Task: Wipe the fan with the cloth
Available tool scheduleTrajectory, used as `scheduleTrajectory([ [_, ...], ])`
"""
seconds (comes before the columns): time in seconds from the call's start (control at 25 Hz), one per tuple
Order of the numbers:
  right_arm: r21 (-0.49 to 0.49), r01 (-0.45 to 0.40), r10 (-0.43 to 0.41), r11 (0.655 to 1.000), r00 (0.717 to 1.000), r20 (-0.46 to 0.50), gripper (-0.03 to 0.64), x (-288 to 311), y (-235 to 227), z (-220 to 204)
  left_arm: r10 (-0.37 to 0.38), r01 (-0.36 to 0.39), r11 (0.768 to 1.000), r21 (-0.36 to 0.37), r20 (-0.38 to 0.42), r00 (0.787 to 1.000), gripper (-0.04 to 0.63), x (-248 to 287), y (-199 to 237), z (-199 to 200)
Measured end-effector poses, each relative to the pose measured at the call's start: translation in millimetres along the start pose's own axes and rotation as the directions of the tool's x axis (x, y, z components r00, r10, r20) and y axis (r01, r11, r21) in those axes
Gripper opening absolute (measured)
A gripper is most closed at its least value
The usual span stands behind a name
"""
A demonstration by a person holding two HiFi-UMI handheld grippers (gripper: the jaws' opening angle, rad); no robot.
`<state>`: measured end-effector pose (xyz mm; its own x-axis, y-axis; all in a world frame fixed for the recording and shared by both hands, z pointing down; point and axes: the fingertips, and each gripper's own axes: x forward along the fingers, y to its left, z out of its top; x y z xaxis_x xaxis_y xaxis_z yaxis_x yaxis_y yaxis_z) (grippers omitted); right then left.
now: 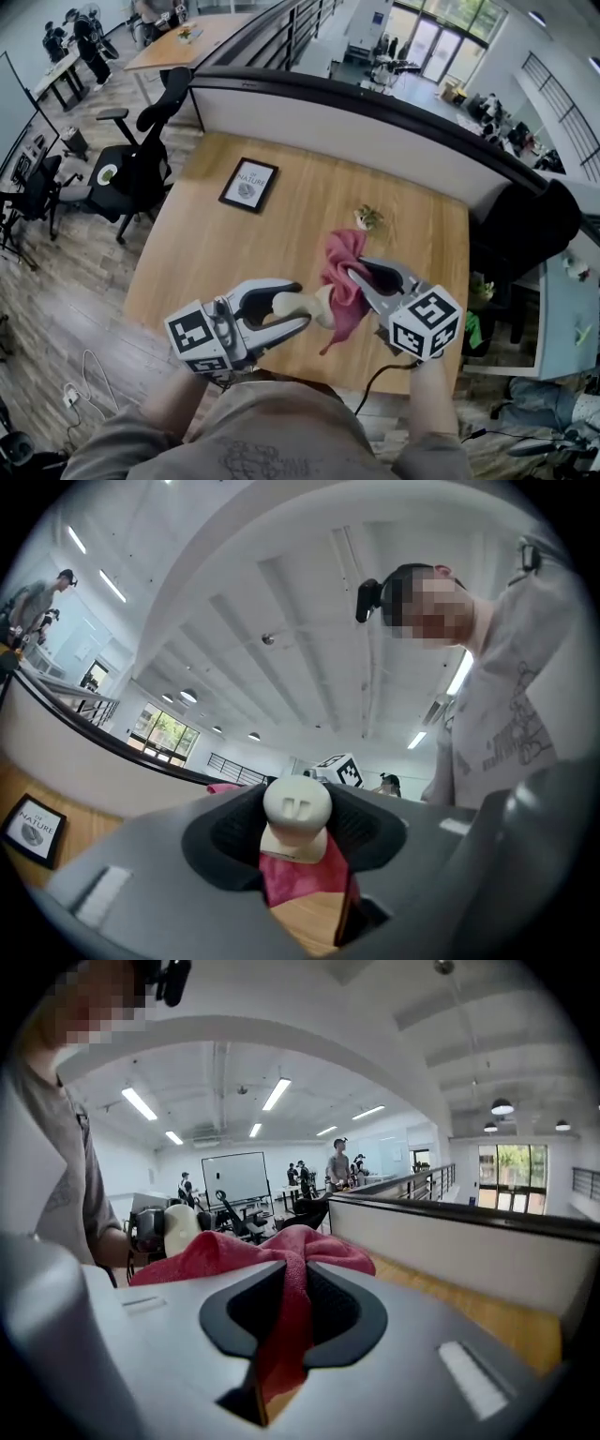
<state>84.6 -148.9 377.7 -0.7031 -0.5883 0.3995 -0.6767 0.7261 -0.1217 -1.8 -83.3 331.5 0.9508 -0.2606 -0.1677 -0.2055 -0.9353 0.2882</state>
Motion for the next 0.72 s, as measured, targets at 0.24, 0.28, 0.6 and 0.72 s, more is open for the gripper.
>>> scheduleTrajectory([
  [0.24,0.153,0.006,0.0,0.988,0.999,-0.035,0.066,-1.8,-14.9,-50.4,0.036,-0.035,0.998,-0.044,0.045,0.998,0.187,-5.5,11.5,4.8],
  [0.28,0.169,-0.005,0.013,0.986,0.999,-0.048,0.066,-0.1,-11.7,-60.6,0.041,-0.038,0.998,-0.057,0.06,0.997,0.187,-6.9,13.1,6.8],
  [0.6,0.308,-0.286,0.243,0.907,0.955,0.171,0.066,6.9,50.2,-56.3,0.067,-0.066,0.997,-0.034,0.042,0.997,0.189,-2.4,21.8,1.6],
  [0.72,0.328,-0.302,0.228,0.895,0.942,0.247,0.066,-1.7,44.4,-46.1,0.065,-0.065,0.998,0.016,-0.015,0.998,0.189,-0.5,21.1,-7.6],
])
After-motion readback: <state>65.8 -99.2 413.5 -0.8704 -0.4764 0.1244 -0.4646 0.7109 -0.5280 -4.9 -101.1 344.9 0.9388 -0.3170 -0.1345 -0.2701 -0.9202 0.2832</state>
